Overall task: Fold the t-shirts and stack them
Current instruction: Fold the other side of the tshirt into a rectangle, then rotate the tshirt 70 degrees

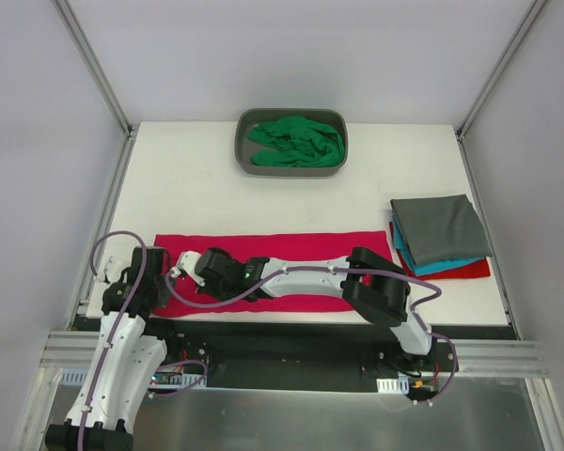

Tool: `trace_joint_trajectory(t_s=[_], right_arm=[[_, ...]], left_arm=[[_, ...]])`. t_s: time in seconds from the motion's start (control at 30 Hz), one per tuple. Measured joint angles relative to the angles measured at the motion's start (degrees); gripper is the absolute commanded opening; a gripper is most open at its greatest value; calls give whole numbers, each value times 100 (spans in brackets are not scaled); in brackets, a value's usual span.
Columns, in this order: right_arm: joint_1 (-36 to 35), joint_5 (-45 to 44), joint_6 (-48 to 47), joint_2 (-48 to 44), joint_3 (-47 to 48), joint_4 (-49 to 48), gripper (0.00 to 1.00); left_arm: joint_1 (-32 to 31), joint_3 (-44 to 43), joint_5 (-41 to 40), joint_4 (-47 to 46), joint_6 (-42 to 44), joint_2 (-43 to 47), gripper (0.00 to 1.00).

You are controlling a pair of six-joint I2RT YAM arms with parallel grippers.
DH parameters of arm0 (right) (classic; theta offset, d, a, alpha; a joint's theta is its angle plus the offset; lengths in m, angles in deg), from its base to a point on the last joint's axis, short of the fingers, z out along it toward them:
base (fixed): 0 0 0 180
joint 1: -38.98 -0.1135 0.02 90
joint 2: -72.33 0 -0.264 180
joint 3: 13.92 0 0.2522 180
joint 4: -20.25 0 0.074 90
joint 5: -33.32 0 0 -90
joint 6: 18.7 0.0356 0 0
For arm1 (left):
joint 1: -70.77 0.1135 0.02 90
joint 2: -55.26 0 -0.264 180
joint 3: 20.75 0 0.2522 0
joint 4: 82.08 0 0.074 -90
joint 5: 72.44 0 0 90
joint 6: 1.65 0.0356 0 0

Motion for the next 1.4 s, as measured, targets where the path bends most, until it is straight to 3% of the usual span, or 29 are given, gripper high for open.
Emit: trace_joint_trajectory(t_s=[0.07,0.1,0.2,0.33,0.37,0.47,0.63,0.83,1.03,1.17,1.4], right_arm=[[2,2,-17,0,0,17,20],[2,7,-28,0,0,33,28],[2,35,-26,-2,-13,37,41],[2,94,-20,-190,-323,26,65],[2,103,-2,-297,-457,31,68],[4,85,66,-680,-772,35,77],[50,203,232,-1086,-820,-98,85],[323,1843,376,-968,-820,-846,100],[756,3298,684,-162,-713,-1602,100],[894,3635,855,179,-769,-1703,96],[881,3722,1036,-17,-1235,-2162,96]], left_arm=[[0,55,-87,243,-186,63,32],[0,55,-151,354,-286,74,36],[0,22,-365,667,-529,122,60],[0,-195,-520,758,-774,269,96],[0,-271,-531,704,-809,297,99],[0,-503,-520,608,-741,313,99],[0,-627,-203,350,-173,42,99],[0,-444,175,-249,308,-728,99],[0,-225,258,-551,542,-1379,99],[0,-105,238,-695,564,-1716,99],[0,13,76,-811,555,-2111,99]])
